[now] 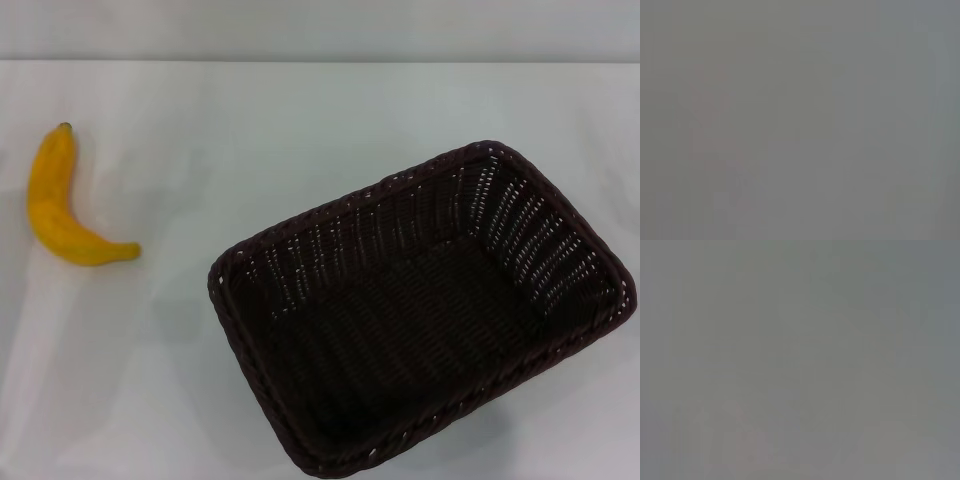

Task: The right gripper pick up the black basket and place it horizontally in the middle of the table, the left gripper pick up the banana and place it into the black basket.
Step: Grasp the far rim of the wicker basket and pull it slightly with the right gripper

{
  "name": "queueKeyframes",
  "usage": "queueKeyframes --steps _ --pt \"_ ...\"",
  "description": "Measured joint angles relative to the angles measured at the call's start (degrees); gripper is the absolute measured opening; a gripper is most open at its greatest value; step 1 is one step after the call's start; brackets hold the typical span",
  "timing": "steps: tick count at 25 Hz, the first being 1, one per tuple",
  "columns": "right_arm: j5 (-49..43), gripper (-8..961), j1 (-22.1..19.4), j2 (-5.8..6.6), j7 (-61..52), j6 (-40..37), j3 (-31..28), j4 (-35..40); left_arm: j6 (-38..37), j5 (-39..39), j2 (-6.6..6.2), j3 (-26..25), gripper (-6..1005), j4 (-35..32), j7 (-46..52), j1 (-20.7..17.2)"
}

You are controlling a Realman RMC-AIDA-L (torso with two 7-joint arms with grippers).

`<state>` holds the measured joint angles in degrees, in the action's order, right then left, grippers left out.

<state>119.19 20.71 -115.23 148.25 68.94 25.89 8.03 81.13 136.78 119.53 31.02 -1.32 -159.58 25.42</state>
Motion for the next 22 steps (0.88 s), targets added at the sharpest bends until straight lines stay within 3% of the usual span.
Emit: queueKeyframes --steps 12,19,22 --pt "0.9 835 -1.7 0.02 0.5 8.7 -0.7 -1.7 0.7 -2.0 -0.27 -0.2 861 -1.4 -0.3 -2.6" --pt "2.5 832 -0.6 -0.06 2.3 12.1 -0.7 -4.9 0.9 -1.9 -0.26 -0.3 862 -3.0 -0.3 -3.6" --pt "2.1 831 -0.9 0.08 -2.5 14.6 0.3 -3.1 1.6 -0.9 -0.24 -0.5 862 -3.3 -0.2 -3.6"
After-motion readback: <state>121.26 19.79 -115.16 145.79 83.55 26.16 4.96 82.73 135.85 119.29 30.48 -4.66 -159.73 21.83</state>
